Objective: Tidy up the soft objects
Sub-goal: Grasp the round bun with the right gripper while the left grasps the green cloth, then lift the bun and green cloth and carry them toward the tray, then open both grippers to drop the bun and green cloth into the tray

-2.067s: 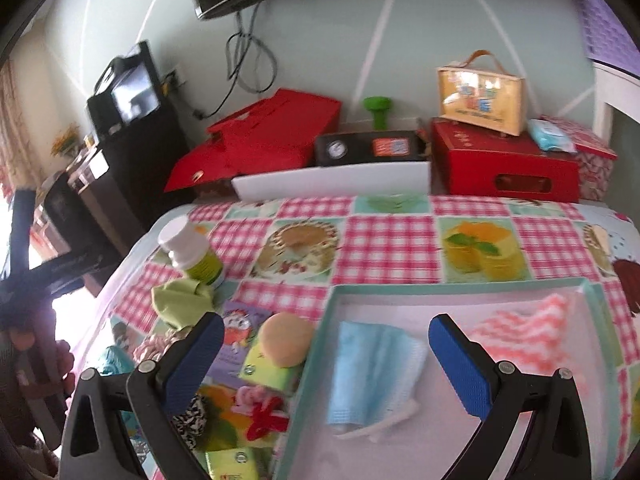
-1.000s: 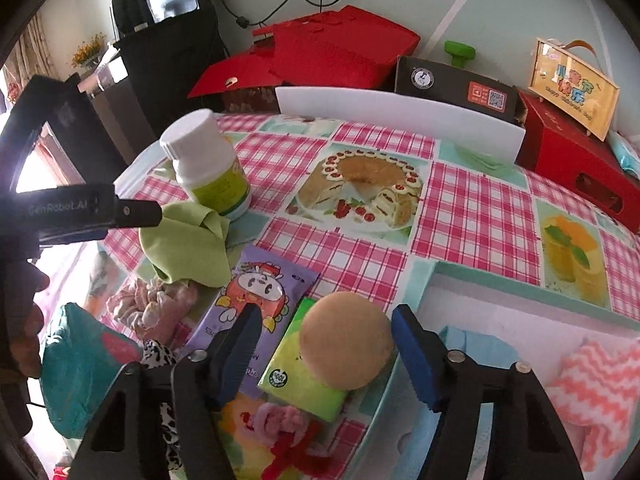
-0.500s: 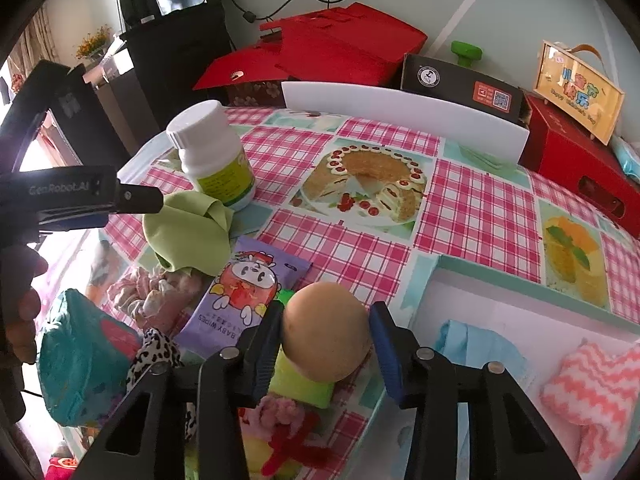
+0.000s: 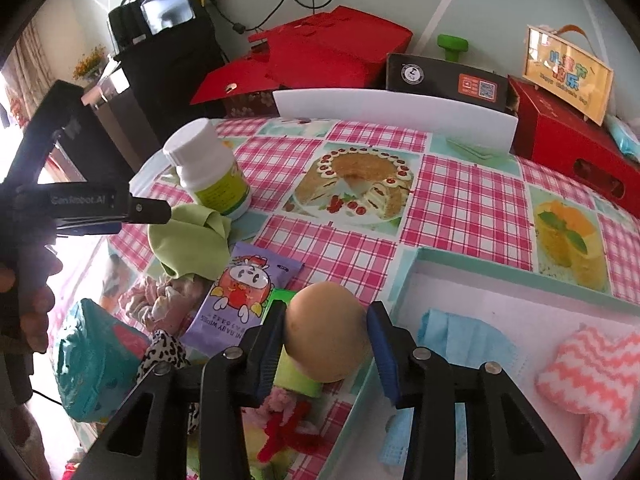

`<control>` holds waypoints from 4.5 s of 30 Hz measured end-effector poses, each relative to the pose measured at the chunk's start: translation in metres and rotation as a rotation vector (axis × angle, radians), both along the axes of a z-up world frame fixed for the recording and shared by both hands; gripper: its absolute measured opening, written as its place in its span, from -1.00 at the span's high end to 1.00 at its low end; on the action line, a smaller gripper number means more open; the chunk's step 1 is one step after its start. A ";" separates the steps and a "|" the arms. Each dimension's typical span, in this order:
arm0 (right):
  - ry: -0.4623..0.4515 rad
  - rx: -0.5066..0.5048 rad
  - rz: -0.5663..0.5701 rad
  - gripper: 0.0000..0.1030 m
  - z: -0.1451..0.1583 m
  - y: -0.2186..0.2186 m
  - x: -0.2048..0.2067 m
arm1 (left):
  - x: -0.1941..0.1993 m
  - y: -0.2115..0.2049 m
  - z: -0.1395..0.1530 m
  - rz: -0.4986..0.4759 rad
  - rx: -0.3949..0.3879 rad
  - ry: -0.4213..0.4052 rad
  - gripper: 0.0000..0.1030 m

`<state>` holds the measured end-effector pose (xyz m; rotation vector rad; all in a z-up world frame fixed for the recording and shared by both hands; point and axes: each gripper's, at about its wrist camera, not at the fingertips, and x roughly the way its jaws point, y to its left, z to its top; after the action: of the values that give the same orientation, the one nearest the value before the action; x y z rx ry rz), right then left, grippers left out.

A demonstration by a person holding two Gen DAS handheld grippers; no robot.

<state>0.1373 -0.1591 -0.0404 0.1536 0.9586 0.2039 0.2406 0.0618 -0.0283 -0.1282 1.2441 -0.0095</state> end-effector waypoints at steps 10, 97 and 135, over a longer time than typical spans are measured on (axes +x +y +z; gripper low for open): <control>-0.019 0.025 0.000 0.14 0.007 -0.002 -0.003 | 0.022 -0.001 -0.035 0.002 -0.026 0.151 0.19; -0.252 -0.136 -0.655 0.14 0.121 -0.209 -0.179 | -0.154 -0.225 0.095 -0.595 -0.244 -0.327 0.81; 0.239 -0.097 -0.586 0.13 -0.011 -0.197 -0.144 | -0.135 -0.256 -0.031 -0.540 -0.264 0.067 0.81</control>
<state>-0.0065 -0.3563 -0.0513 0.3671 1.1169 -0.4077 0.1054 -0.1940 -0.0589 -0.0173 1.3092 -0.6420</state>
